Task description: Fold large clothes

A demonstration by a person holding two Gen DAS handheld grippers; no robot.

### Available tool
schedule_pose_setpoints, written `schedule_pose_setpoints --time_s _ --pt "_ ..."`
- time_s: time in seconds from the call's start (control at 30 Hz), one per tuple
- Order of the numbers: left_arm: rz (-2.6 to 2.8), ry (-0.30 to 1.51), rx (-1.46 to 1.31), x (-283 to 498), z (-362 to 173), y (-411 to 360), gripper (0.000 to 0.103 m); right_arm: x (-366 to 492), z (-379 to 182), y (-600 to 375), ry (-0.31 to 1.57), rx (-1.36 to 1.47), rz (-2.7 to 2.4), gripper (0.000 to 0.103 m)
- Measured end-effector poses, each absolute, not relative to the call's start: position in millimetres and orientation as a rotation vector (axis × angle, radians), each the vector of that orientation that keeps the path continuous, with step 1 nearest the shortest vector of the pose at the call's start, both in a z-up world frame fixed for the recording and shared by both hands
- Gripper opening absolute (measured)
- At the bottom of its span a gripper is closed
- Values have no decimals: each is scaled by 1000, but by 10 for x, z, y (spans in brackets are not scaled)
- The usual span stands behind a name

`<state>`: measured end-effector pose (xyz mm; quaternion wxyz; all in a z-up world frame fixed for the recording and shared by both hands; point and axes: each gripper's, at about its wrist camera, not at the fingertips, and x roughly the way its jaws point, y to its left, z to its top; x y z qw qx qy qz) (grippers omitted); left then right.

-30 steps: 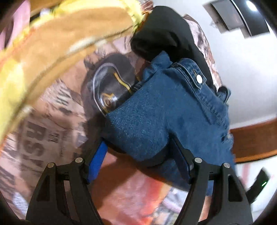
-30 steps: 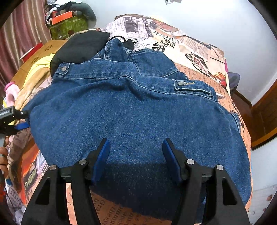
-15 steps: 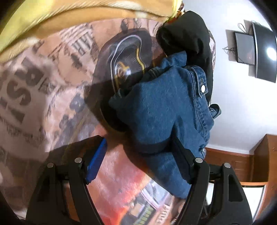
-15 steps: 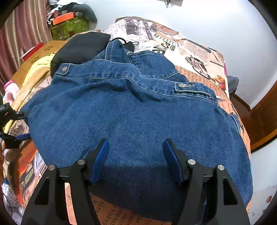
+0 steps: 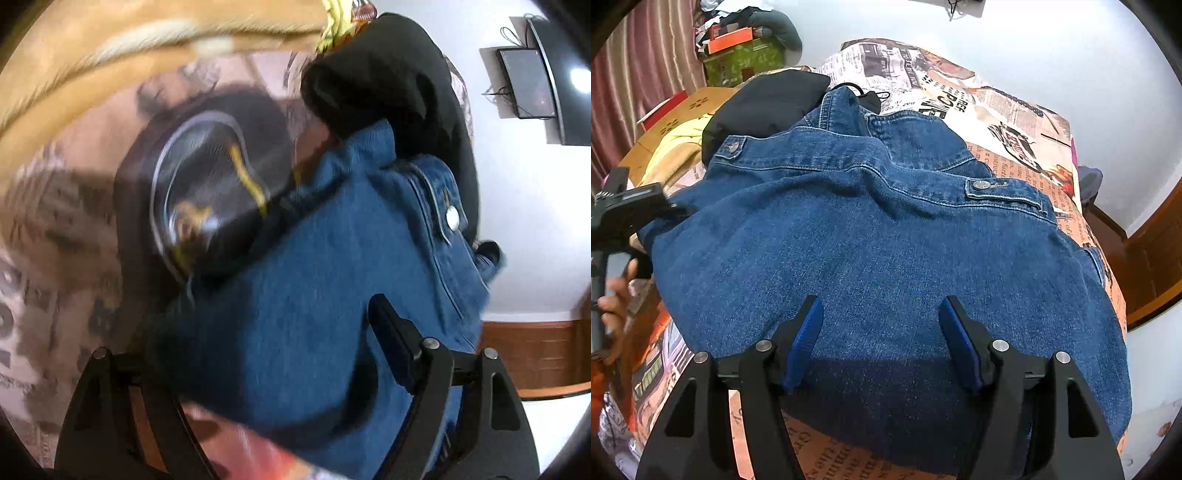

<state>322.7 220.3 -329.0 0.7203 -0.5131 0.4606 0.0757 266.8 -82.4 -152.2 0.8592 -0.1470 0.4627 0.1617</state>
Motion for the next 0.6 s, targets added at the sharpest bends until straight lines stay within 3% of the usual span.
schedule_pose_setpoints --time_s 0.1,0.17,0.23,0.43,0.6 --pt "246 999 -1043 3286 -3160 2141 62 2690 -1503 -828 995 -297 339 63" --pt "261 969 -1010 3258 -3029 2130 41 2727 -1470 -839 1028 -275 347 63" --pt "244 924 -967 3208 -2825 2139 30 2767 -1425 -860 1061 -229 372 63" --pt "144 741 -854 3111 -1940 1995 23 2858 -1273 -890 1123 -1 472 63" --pt "69 599 -730 2917 -1208 1750 21 2770 -1364 -608 1149 -14 550 63"
